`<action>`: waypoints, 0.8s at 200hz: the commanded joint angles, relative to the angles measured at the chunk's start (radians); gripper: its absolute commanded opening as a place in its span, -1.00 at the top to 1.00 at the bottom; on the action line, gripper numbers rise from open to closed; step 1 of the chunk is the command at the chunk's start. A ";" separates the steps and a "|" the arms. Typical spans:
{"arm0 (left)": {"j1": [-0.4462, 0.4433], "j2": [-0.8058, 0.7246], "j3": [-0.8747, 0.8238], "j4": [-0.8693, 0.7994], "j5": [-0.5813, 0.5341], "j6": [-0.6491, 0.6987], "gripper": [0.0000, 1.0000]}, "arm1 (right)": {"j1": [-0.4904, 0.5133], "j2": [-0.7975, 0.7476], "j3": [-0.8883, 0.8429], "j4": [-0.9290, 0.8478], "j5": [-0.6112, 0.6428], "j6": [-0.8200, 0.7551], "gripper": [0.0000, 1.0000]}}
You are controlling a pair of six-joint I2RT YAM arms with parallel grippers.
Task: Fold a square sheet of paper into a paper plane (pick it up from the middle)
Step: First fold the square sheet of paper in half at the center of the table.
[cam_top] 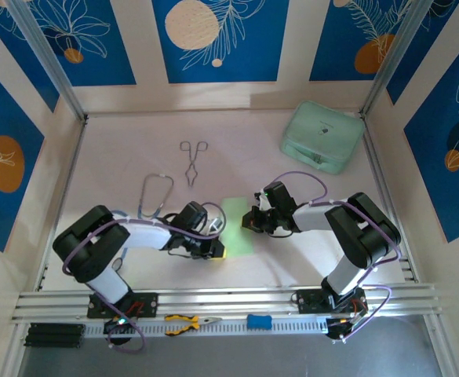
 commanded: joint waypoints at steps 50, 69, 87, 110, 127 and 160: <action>0.005 -0.222 0.071 -0.250 -0.080 0.030 0.94 | -0.006 0.022 -0.021 -0.206 0.051 -0.076 1.00; 0.058 -0.180 0.134 -0.219 -0.046 0.028 0.94 | -0.005 0.023 -0.013 -0.213 0.042 -0.083 1.00; 0.097 -0.088 0.196 -0.167 -0.003 0.028 0.97 | -0.006 0.026 -0.013 -0.208 0.035 -0.084 1.00; 0.130 0.009 0.240 -0.085 0.028 0.009 0.99 | -0.006 0.028 -0.012 -0.214 0.021 -0.096 1.00; 0.151 0.056 0.260 -0.066 0.032 0.012 0.99 | -0.006 0.025 -0.010 -0.227 0.017 -0.104 1.00; 0.189 0.103 0.275 -0.034 0.050 0.048 0.98 | -0.007 0.019 -0.008 -0.236 0.015 -0.107 1.00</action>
